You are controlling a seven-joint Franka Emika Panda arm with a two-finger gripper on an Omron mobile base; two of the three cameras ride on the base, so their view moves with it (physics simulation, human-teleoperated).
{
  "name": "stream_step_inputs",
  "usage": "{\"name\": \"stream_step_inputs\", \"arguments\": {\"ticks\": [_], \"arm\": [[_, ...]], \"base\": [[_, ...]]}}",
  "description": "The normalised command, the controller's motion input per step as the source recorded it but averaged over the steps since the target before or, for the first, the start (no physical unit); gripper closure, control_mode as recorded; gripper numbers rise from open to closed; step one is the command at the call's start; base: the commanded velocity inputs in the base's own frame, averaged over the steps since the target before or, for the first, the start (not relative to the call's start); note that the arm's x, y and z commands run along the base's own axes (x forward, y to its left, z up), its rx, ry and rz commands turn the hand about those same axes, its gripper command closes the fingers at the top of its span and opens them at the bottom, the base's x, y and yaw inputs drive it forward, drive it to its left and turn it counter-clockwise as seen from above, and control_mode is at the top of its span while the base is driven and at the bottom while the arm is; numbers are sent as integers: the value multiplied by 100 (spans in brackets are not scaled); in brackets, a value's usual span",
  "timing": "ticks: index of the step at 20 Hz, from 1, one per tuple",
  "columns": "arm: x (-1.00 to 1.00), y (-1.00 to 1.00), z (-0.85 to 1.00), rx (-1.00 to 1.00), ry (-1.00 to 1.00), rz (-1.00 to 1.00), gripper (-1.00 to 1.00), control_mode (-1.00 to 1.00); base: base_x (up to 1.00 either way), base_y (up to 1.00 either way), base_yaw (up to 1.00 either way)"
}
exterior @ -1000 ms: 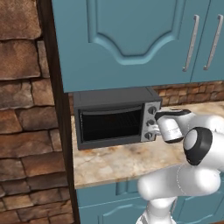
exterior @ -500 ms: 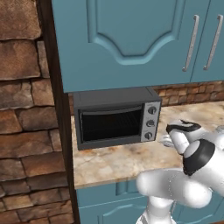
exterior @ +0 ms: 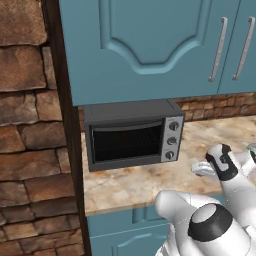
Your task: Pick up the bagel from the plate, place it on the toaster oven rack, close the door, and set the timer.
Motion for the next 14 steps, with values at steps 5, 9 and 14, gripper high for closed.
{"name": "stream_step_inputs", "arguments": {"ticks": [5,9,14], "arm": [[-6,32,94,1,17,10,100,-100],[0,36,70,0,18,3,100,-100],[-1,25,3,-3,-2,0,100,-100]], "base": [[0,0,0],[0,0,0],[0,0,0]]}}
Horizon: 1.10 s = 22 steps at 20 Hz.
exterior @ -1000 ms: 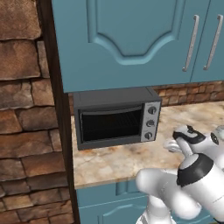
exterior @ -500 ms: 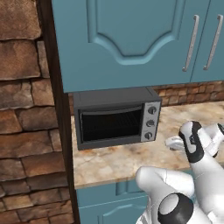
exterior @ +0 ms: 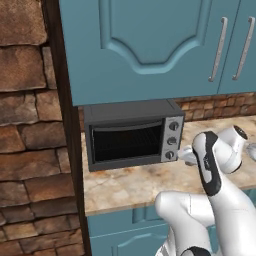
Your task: Pick up the bagel from the plate, place it on the toaster oven rack, close the door, and set the timer.
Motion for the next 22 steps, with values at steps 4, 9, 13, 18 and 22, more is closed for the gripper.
{"name": "stream_step_inputs", "arguments": {"ticks": [4,9,13,18,22], "arm": [[1,19,0,-8,-8,-1,100,-100],[18,14,0,-14,-2,-1,100,-100],[25,13,0,-25,0,-2,100,-100],[31,12,0,-23,0,-1,100,-100],[27,3,0,-22,2,-1,100,-100]], "base": [[0,0,0],[0,0,0],[0,0,0],[0,0,0],[0,0,0]]}}
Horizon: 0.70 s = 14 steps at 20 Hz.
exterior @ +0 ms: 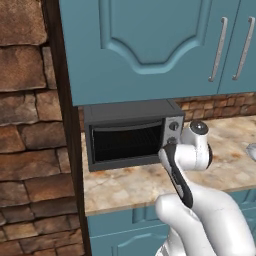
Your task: Pick up the bagel from the plate, place it on the toaster oven rack, close the door, and set the timer.
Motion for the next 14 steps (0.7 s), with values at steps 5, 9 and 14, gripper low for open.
{"name": "stream_step_inputs", "arguments": {"ticks": [5,9,14], "arm": [[8,0,-23,-22,5,-1,100,-100],[10,0,-30,-18,5,-1,100,-100],[18,0,-25,-13,2,0,100,-100]], "base": [[0,0,0],[0,0,0],[0,0,0]]}}
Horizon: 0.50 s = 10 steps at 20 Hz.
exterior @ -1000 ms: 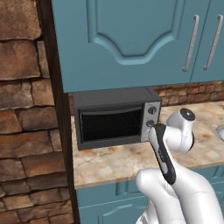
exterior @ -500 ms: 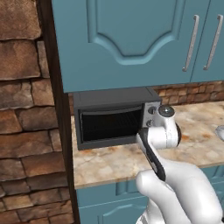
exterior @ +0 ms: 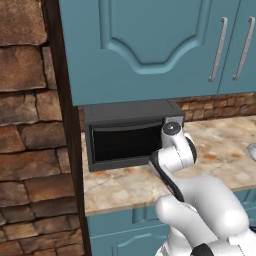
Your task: Pick up the bagel from the plate, place it on the toaster oven rack, close the door, and set the timer.
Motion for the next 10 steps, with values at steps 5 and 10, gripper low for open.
{"name": "stream_step_inputs", "arguments": {"ticks": [5,10], "arm": [[9,0,-31,-6,0,0,100,-100],[1,0,-45,-3,-7,0,100,-100]], "base": [[0,0,0],[0,0,0]]}}
